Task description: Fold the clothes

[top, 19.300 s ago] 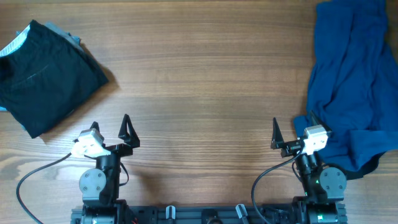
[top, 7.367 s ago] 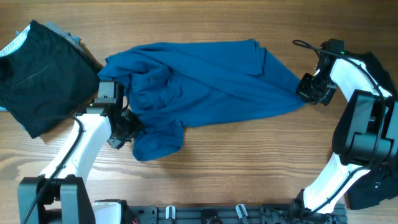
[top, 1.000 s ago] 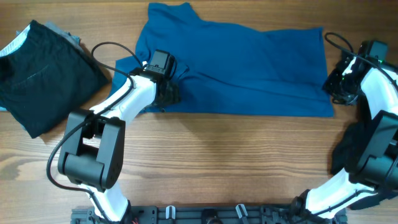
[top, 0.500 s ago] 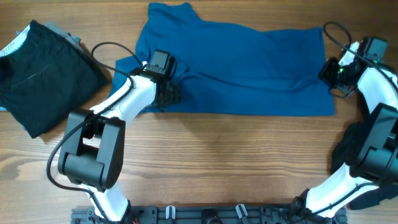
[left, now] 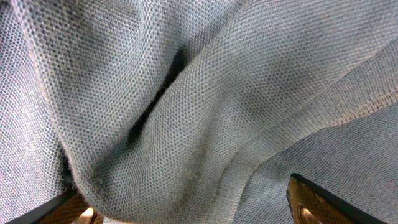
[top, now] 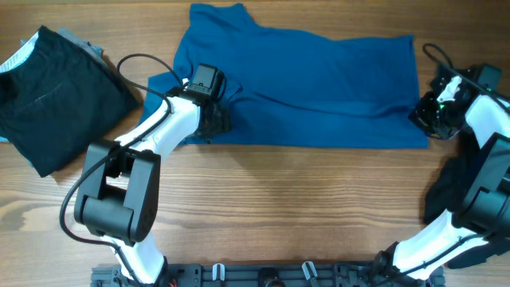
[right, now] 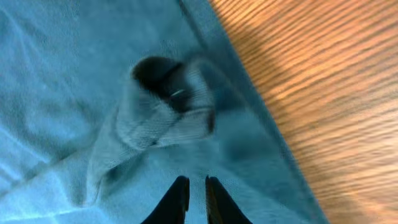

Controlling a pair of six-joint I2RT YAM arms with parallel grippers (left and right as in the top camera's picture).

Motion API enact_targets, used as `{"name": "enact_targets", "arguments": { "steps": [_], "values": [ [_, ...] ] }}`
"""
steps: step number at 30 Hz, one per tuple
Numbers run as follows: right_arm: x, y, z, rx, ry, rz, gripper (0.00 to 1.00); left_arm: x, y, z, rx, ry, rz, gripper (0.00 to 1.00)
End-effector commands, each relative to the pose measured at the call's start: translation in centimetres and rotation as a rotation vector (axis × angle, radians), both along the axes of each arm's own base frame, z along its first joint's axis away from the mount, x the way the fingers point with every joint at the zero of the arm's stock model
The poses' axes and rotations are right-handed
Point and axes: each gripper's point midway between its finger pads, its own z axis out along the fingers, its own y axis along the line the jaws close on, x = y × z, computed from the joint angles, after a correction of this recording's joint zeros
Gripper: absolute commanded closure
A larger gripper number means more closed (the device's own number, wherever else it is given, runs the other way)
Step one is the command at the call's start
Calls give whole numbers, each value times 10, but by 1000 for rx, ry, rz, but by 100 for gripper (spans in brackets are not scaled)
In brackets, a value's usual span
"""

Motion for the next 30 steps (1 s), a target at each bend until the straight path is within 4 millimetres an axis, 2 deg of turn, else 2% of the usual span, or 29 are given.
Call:
{"name": "enact_targets", "arguments": {
  "steps": [1, 3, 5, 6, 8, 10, 12, 13, 15, 16, 18, 19, 21, 24, 25, 27, 29, 30],
  "values": [
    [13, 19, -4, -14, -34, 70, 85, -1, 0, 3, -6, -6, 9, 8],
    [24, 24, -3, -69, -51, 82, 85, -2, 0, 3, -6, -5, 9, 8],
    [37, 9, -1, -161, -72, -6, 85, -2, 0, 3, -5, -5, 9, 8],
    [51, -4, 5, -202, -124, -67, 72, -2, 0, 3, -5, -3, 8, 9],
    [72, -21, 20, -239, -231, -112, 70, -5, 1, 2, -1, 8, 8, 8],
    [72, -37, 23, -247, -249, -160, 70, -7, 2, 2, 2, 16, 9, 8],
    [63, -49, 19, -276, -214, -192, 71, -6, 2, 2, 2, 15, 8, 9],
    [56, -52, 16, -268, -190, -200, 75, -6, 2, 2, 2, 15, 8, 8],
    [57, -33, 32, -159, -238, -114, 78, -6, 2, 2, 2, 15, 8, 8],
    [59, -10, 51, -74, -301, -11, 78, -6, 2, 2, 2, 15, 9, 9],
    [51, 34, 70, 35, -368, 225, 74, -6, 2, 2, 2, 15, 9, 8],
    [35, 55, 60, 56, -310, 320, 70, -6, 2, 2, 2, 15, 8, 8],
    [8, 90, 27, 58, -165, 464, 70, -6, 2, 2, 2, 15, 8, 8],
    [-6, 138, -1, 80, -123, 622, 70, -6, 2, 2, 1, 14, 9, 8],
    [-6, 149, -6, 80, -122, 649, 69, -6, 2, 2, 1, 14, 9, 8],
    [1, 163, -17, 31, -112, 664, 69, -6, 2, 2, 2, 15, 9, 8],
    [12, 162, -17, -10, -129, 634, 69, -6, 2, 2, 2, 15, 8, 8],
    [20, 155, -18, -48, -135, 587, 68, -6, 2, 2, 2, 15, 9, 8]
  ]
}}
